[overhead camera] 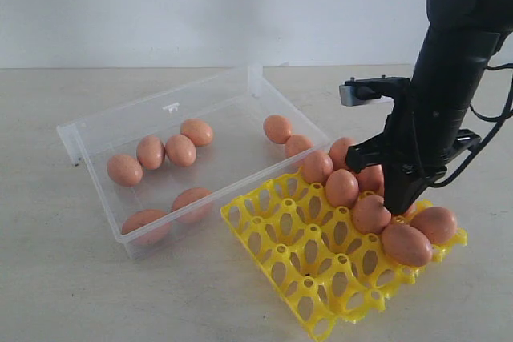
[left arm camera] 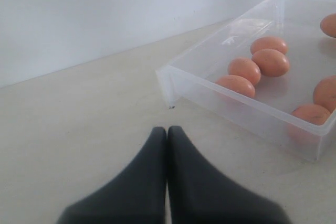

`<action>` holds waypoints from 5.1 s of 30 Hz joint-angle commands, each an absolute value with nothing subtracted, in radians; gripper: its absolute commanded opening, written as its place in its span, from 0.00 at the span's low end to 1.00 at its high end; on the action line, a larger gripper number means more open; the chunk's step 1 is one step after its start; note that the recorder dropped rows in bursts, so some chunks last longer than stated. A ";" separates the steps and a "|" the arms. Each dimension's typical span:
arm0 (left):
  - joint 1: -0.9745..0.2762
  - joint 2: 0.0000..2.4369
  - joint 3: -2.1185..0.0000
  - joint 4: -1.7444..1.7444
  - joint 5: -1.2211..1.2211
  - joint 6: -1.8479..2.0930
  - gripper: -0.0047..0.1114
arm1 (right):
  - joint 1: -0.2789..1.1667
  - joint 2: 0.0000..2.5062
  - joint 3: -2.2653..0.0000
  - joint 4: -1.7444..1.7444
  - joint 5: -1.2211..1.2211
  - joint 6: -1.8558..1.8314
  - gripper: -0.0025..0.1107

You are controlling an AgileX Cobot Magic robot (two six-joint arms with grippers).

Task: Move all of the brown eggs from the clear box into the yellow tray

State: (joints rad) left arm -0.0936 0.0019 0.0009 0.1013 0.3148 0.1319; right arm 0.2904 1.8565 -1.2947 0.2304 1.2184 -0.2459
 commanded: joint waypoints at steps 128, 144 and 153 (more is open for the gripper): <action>-0.093 0.000 0.000 0.093 0.307 0.132 0.00 | 0.719 2.567 -2.239 0.013 0.909 0.185 0.03; -0.093 0.000 0.000 0.093 0.307 0.132 0.00 | 0.938 1.993 -1.498 -1.358 0.405 1.647 0.03; -0.093 0.000 0.000 0.093 0.307 0.132 0.00 | 0.865 1.495 -0.835 -1.744 0.608 2.089 0.02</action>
State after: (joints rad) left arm -0.0936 0.0019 0.0009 0.1013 0.3148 0.1319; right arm 0.9142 1.6125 -0.9513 -1.7011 0.6550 2.0622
